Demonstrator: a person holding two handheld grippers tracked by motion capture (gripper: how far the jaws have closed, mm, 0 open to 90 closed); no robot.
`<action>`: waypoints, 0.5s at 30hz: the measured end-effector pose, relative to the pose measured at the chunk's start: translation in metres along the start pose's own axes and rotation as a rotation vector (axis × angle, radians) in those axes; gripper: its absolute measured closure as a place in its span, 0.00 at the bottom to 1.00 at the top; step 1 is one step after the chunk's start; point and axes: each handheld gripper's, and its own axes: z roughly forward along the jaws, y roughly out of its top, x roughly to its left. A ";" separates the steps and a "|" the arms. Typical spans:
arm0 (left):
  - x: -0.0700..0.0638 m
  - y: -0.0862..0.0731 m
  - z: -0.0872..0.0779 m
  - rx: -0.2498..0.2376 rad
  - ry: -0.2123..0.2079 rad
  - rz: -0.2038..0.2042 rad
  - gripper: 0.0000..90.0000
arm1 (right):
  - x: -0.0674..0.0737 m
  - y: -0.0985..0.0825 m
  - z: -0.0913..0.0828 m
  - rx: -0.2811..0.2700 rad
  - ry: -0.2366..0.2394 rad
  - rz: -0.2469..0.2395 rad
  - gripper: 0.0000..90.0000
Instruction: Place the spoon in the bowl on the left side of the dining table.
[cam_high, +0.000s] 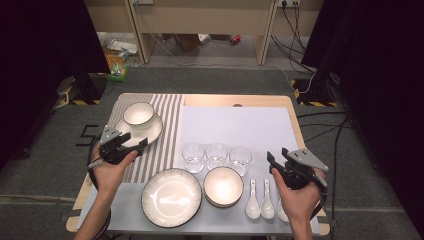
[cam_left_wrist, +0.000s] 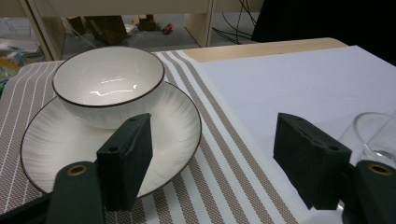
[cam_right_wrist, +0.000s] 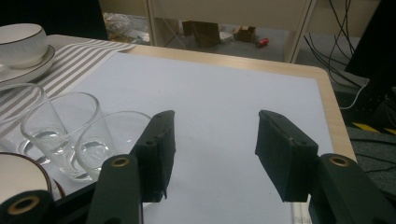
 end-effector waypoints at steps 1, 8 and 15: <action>-0.004 0.001 -0.002 -0.001 -0.017 0.003 0.31 | -0.002 0.000 0.000 0.004 -0.003 0.000 0.53; -0.024 0.002 -0.009 -0.012 -0.079 0.038 0.31 | -0.018 -0.001 -0.001 0.027 -0.031 0.052 0.53; -0.027 0.002 -0.011 -0.016 -0.094 0.043 0.31 | -0.028 -0.005 0.001 0.062 -0.053 0.088 0.53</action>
